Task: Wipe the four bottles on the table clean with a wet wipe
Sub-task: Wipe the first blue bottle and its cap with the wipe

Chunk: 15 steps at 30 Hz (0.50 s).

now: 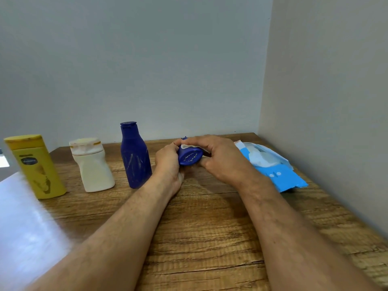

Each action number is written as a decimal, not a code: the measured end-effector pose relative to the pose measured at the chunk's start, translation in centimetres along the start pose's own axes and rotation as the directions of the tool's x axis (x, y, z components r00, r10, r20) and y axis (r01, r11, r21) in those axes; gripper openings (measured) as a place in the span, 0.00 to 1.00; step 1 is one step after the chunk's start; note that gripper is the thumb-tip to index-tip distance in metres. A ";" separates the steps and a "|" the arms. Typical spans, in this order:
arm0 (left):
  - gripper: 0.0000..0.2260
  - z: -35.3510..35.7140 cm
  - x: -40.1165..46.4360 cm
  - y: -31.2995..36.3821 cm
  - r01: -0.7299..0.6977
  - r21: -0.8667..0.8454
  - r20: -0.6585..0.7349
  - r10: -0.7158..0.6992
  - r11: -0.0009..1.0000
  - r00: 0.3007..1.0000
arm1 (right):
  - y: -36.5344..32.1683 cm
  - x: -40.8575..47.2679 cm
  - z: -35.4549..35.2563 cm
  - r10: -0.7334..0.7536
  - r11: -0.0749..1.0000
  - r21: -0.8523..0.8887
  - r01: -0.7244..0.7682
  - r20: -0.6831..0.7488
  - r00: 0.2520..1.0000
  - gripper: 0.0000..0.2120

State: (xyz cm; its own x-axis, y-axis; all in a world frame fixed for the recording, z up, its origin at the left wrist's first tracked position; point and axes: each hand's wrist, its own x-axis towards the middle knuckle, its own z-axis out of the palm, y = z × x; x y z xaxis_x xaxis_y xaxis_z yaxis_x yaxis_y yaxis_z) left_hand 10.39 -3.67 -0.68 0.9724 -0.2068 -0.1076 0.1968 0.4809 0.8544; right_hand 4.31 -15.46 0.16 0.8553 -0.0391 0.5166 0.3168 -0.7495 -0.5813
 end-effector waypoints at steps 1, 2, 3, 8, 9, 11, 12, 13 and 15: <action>0.11 0.0 -0.1 0.0 0.001 0.003 0.008 -0.001 1.000 1.000 | 0.0 0.1 0.0 -0.002 1.000 0.018 0.002 -0.021 1.000 0.23; 0.11 0.0 -0.2 0.0 -0.004 0.009 0.016 0.003 1.000 1.000 | 0.0 0.1 0.0 0.011 0.999 0.036 -0.009 -0.044 0.999 0.22; 0.11 0.1 -0.4 0.0 -0.023 0.028 0.024 0.022 0.999 0.999 | 0.0 0.1 0.0 0.029 0.998 0.054 -0.025 -0.072 0.997 0.21; 0.14 0.4 -0.9 0.0 -0.148 0.108 0.079 0.140 0.983 0.987 | -0.6 -0.1 -0.4 0.111 0.986 0.149 -0.079 -0.218 0.970 0.18; 0.14 0.4 -0.9 0.1 -0.139 0.084 0.094 0.131 0.987 0.987 | -0.7 -0.2 -0.5 0.115 0.984 0.156 -0.081 -0.226 0.967 0.18; 0.15 0.3 -1.1 0.3 -0.113 0.045 0.131 0.106 0.993 0.986 | -0.8 -0.2 -0.6 0.117 0.983 0.165 -0.078 -0.239 0.964 0.18; 0.16 0.2 -1.2 0.4 -0.105 0.049 0.165 0.096 0.993 0.982 | -0.8 -0.2 -0.6 0.120 0.983 0.164 -0.079 -0.254 0.960 0.18; 0.16 0.2 -1.2 0.4 -0.110 0.071 0.208 0.093 0.991 0.974 | -0.8 -0.2 -0.6 0.125 0.982 0.167 -0.082 -0.267 0.955 0.19; 0.20 0.0 -0.9 0.1 -0.168 0.167 0.314 0.109 0.971 0.943 | -0.7 -0.1 -0.6 0.143 0.981 0.167 -0.101 -0.266 0.953 0.19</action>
State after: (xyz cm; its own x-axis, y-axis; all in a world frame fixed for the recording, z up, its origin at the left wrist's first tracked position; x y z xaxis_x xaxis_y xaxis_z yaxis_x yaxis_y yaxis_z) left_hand 9.55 -3.41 -0.51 0.8994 -0.4100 0.1515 0.0068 0.3597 0.9331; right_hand 3.79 -15.33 0.93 0.7518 -0.3201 0.5765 0.2931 -0.6210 -0.7270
